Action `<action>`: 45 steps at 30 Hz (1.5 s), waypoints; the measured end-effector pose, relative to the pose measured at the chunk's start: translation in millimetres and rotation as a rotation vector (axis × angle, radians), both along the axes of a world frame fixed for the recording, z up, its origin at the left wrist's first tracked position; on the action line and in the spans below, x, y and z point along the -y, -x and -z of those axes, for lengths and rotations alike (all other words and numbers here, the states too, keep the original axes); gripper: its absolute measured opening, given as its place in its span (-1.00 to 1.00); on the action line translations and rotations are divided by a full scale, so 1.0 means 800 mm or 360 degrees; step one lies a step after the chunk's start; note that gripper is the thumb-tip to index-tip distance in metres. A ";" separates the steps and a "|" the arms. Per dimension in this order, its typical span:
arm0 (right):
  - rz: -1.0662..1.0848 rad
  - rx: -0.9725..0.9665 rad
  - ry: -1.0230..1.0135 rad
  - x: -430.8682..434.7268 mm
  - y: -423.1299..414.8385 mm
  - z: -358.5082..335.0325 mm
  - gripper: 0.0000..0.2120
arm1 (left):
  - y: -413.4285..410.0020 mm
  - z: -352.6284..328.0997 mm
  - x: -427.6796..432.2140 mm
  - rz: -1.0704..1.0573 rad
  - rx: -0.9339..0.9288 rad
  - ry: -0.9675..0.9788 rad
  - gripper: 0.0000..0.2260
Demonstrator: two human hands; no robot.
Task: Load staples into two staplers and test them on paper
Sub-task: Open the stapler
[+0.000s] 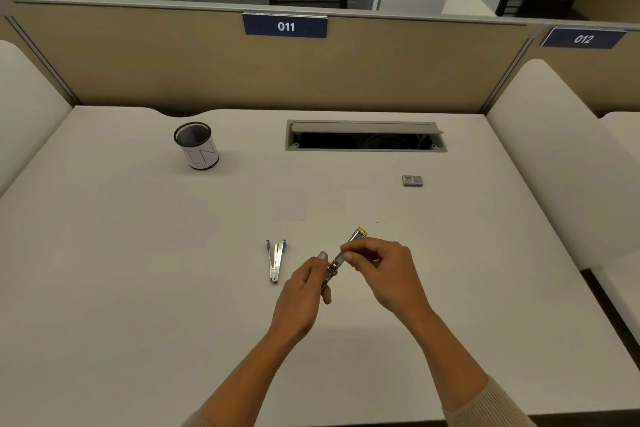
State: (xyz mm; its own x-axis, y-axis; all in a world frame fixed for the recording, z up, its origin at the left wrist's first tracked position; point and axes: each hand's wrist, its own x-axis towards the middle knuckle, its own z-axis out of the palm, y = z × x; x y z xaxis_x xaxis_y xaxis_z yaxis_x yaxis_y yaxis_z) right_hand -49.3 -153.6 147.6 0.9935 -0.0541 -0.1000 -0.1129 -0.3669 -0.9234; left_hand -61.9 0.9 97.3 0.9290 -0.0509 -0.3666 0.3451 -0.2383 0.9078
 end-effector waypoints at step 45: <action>0.0071 0.0079 0.0685 -0.018 0.006 0.003 -0.92 | -0.010 -0.004 0.003 0.0120 -0.0032 -0.0070 -0.42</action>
